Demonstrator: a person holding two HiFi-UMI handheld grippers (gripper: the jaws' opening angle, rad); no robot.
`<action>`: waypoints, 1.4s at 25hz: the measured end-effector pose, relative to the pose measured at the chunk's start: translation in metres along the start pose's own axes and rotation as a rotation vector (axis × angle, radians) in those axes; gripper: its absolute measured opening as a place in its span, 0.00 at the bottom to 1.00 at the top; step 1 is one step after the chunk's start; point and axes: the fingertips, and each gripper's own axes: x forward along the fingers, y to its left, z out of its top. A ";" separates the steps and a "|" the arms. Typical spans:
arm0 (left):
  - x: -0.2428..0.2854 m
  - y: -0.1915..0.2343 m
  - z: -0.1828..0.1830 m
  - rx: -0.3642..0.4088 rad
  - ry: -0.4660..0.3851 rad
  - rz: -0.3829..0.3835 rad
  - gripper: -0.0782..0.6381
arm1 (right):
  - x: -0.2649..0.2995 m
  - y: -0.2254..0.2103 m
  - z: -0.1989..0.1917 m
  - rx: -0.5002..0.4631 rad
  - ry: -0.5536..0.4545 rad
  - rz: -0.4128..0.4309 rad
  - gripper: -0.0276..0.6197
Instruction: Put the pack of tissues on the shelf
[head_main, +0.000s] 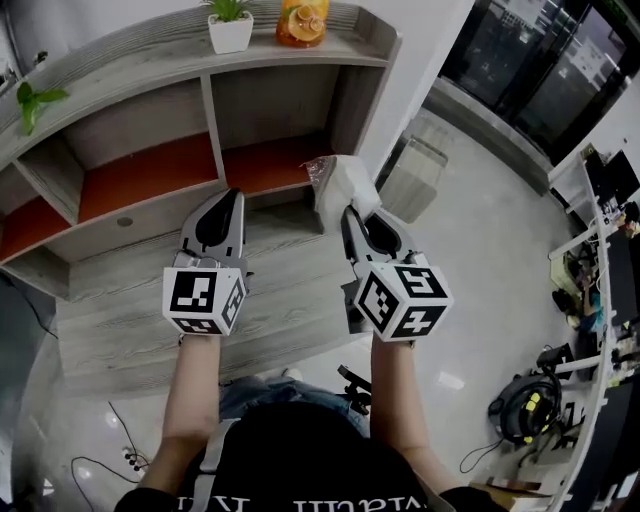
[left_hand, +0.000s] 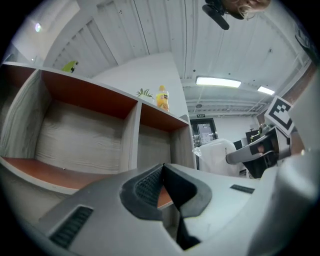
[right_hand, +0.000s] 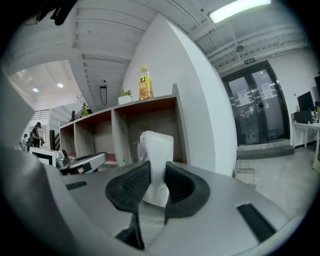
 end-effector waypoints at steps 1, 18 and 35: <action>0.001 -0.001 0.000 0.006 0.000 0.008 0.13 | 0.003 -0.003 0.000 0.002 0.000 0.012 0.19; 0.001 0.013 0.000 0.044 0.016 0.060 0.13 | 0.037 0.008 0.004 0.058 -0.007 0.099 0.19; -0.001 0.033 0.001 0.056 0.056 0.020 0.13 | 0.080 0.025 -0.018 0.453 -0.018 0.199 0.19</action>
